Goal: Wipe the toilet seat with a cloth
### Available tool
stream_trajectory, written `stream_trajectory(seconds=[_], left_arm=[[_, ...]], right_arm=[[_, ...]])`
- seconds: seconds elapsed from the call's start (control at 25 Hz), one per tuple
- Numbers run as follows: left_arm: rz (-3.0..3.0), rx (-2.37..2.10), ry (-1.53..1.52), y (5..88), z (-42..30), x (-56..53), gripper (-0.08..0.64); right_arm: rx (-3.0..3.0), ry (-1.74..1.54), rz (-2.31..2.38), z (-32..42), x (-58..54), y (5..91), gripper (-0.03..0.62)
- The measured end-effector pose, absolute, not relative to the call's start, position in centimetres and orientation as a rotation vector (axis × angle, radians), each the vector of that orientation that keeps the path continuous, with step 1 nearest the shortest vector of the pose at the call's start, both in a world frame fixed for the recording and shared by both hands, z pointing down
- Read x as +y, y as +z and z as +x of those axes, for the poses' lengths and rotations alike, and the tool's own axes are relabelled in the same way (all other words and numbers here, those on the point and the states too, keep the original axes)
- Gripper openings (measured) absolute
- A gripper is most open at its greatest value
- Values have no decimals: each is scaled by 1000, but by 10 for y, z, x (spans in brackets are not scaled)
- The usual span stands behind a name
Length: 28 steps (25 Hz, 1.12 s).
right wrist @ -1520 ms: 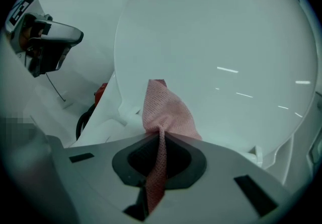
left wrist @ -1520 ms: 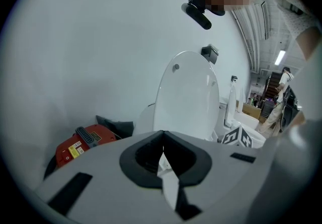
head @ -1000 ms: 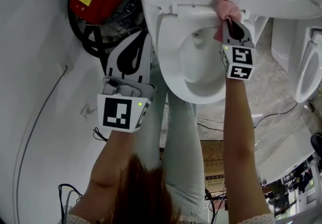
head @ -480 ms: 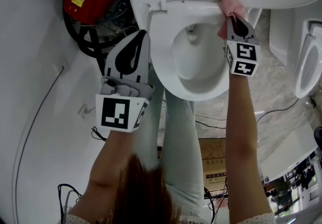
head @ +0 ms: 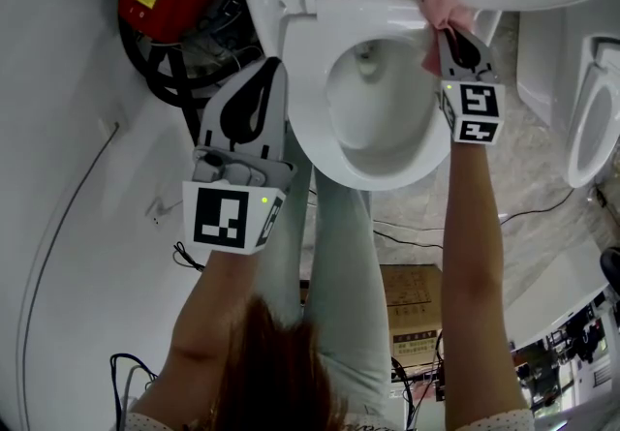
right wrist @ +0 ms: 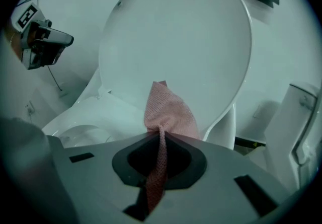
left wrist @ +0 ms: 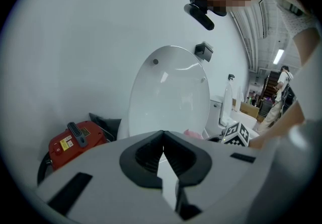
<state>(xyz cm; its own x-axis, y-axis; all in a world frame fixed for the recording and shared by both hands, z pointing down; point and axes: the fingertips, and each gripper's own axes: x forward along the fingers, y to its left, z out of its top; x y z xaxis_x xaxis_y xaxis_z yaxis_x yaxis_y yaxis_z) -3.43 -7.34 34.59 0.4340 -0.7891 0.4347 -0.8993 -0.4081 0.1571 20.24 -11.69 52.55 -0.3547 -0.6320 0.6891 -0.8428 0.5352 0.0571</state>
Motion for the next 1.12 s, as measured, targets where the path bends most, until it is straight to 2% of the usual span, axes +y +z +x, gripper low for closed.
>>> stream_trajectory(seconds=[0.88, 1.12], left_arm=[[2312, -1479, 407, 343, -22, -41, 2], [2305, -1493, 406, 342, -22, -32, 2]], right_arm=[[-2180, 332, 1009, 213, -92, 529, 26], [-2186, 216, 852, 211, -86, 530, 25]])
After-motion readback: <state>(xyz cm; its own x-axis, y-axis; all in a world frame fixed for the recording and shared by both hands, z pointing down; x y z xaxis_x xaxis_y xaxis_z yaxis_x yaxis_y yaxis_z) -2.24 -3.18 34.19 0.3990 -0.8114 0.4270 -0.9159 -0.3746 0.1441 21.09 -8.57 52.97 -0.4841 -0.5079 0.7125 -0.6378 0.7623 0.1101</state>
